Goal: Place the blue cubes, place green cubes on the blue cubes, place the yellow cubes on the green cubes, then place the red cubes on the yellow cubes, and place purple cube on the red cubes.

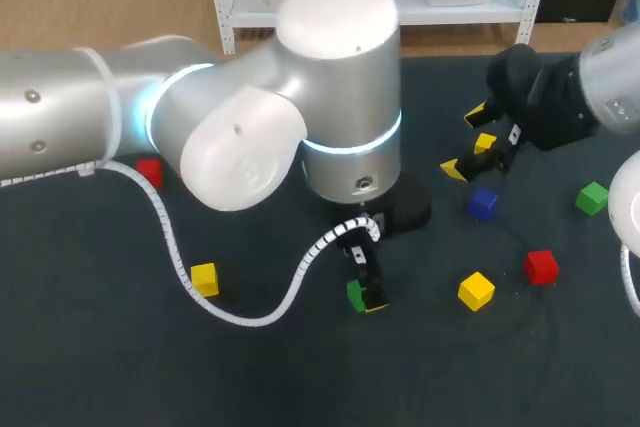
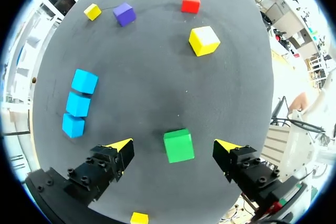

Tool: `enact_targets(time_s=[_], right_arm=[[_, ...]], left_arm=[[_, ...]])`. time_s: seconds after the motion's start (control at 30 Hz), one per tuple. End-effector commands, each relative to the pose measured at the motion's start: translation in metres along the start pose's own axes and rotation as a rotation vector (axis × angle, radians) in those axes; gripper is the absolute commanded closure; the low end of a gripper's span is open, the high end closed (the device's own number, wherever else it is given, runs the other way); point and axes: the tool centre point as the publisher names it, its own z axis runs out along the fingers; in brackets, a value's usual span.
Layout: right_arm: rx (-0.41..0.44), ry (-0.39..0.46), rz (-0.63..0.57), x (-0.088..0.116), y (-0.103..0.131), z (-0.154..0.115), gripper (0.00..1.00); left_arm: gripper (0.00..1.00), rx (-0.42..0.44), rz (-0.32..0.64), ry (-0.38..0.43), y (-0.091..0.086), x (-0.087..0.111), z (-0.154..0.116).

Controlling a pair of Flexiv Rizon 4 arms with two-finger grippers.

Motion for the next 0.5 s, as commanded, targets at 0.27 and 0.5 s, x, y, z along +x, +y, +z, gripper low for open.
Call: enact_targets(time_s=[0.27, 0.5], right_arm=[[-0.003, -0.002, 0.0, 0.0, -0.001, 0.0, 0.0], [-0.003, -0.002, 0.0, 0.0, -0.001, 0.0, 0.0]], left_arm=[[0.0, -0.017, -0.03, 0.017, 0.006, 0.003, 0.015], [0.65, -0.011, -0.048, 0.007, 0.007, 0.003, 0.016]])
